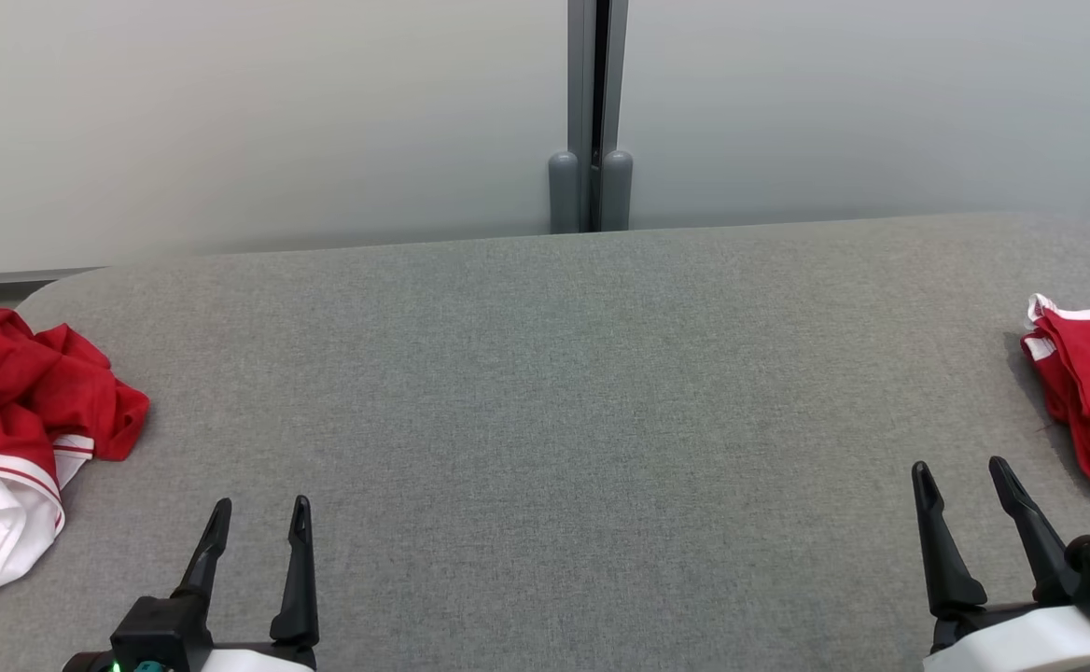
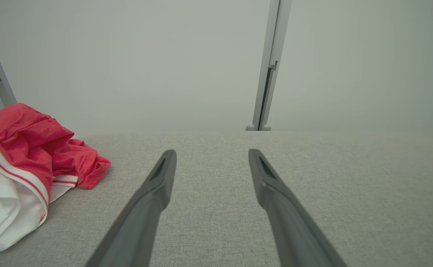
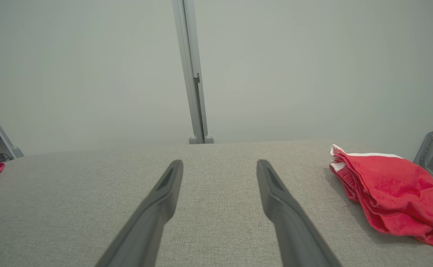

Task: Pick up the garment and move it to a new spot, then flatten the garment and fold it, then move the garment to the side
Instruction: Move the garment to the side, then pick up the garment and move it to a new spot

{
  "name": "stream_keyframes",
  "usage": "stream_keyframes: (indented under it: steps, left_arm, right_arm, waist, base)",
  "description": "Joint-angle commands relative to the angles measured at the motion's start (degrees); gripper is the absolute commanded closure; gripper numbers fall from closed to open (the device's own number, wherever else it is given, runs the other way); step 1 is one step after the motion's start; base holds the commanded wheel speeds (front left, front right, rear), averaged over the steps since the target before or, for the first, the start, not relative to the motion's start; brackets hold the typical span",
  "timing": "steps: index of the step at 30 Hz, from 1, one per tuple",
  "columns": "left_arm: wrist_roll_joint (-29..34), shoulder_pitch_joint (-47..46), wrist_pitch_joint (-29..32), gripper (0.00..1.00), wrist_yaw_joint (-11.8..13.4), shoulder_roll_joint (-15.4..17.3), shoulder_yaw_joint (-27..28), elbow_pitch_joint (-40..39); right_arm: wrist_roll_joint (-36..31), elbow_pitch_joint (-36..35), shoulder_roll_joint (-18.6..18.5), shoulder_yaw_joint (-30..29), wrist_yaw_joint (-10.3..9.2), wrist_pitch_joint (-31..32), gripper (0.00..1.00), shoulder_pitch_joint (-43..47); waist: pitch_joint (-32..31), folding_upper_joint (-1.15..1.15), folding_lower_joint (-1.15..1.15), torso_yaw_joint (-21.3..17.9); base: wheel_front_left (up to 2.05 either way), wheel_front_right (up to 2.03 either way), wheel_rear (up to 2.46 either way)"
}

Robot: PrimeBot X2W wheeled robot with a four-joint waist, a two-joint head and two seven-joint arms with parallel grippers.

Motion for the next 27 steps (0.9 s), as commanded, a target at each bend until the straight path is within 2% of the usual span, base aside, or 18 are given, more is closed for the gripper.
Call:
stream_keyframes:
  steps: [1, 27]
  left_arm:
    - [-0.2, 0.5, 0.2, 0.0, 0.1, 0.4, 0.1, -0.2]
    - [-1.3, -0.3, 0.6, 0.0, 1.2, 0.5, -0.5, 0.1]
  right_arm:
    - [-0.2, -0.4, -0.1, -0.3, -0.02, 0.2, 0.0, 0.5]
    - [0.1, -1.6, 0.4, 0.7, -0.02, 1.7, 0.0, 0.9]
  waist:
    - [-0.3, 0.0, 0.0, 0.0]
    - [-1.0, 0.0, 0.0, -0.1]
  base:
    - [0.0, 0.0, 0.0]
    - [0.0, 0.0, 0.0]
